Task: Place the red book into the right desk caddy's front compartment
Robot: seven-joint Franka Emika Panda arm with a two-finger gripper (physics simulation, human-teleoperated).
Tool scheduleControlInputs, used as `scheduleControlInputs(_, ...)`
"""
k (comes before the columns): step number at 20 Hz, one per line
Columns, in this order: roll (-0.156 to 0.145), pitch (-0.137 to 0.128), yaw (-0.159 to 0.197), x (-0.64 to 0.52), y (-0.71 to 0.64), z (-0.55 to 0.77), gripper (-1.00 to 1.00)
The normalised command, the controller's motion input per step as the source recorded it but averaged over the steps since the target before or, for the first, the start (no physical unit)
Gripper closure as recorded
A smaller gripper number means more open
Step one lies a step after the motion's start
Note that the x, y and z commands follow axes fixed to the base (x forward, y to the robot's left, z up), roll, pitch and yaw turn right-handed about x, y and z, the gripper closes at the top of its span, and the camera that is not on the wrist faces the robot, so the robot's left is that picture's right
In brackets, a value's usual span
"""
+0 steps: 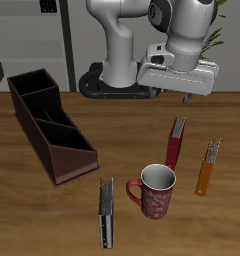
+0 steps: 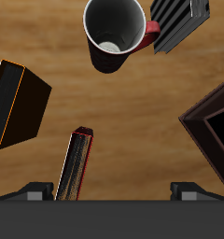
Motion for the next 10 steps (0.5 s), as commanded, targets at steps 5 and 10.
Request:
scheduleControlInputs(5,0.003,-0.038,-0.063,0.08,0.21,-0.09,-1.0)
scheduleControlInputs(10,0.005,-0.027,-0.046,0.1,-0.02,-0.16,-1.0)
